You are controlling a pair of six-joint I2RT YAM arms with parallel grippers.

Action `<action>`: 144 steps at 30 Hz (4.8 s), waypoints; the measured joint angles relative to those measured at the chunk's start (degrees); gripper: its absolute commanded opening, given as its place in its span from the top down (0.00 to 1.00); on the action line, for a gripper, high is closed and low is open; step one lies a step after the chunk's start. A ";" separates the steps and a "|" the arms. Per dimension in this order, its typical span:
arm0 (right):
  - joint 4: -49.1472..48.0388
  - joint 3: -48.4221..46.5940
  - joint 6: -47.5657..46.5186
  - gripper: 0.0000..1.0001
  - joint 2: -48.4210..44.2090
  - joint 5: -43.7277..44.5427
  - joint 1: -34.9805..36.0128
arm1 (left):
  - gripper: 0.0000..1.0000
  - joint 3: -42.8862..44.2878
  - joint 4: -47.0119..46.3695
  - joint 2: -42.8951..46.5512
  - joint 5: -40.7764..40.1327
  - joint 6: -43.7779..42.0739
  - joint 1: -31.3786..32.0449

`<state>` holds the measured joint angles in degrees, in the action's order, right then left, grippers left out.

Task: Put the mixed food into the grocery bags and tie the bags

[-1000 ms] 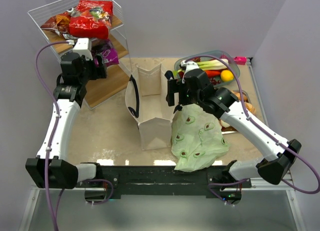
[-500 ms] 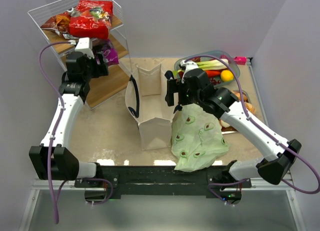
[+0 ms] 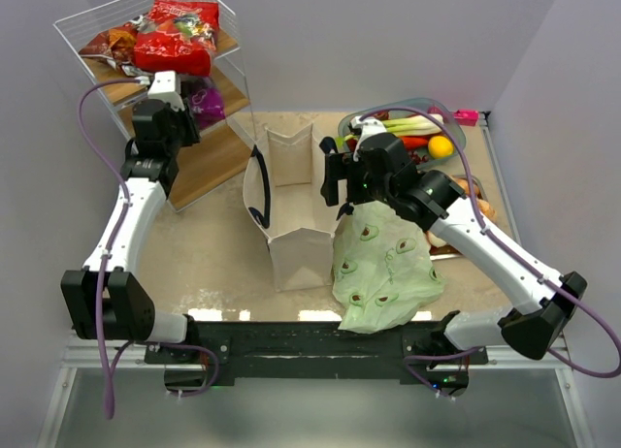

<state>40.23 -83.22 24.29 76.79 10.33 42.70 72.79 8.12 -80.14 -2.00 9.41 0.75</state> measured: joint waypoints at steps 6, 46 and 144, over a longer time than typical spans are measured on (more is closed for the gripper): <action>0.00 0.00 0.00 0.04 -0.15 -0.02 0.00 | 1.00 -1.60 -3.87 0.11 0.35 -1.68 -0.33; -0.68 1.29 0.31 0.04 -1.88 2.19 0.00 | 1.00 -10.62 -8.50 26.36 28.48 5.64 11.34; 0.85 1.29 0.31 0.02 -3.15 6.51 0.00 | 1.00 12.46 -3.08 16.79 24.39 -1.05 10.49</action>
<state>41.08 -81.93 24.60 73.65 16.84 42.70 85.25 5.04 -63.35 22.39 8.36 11.25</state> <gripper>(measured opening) 0.975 0.020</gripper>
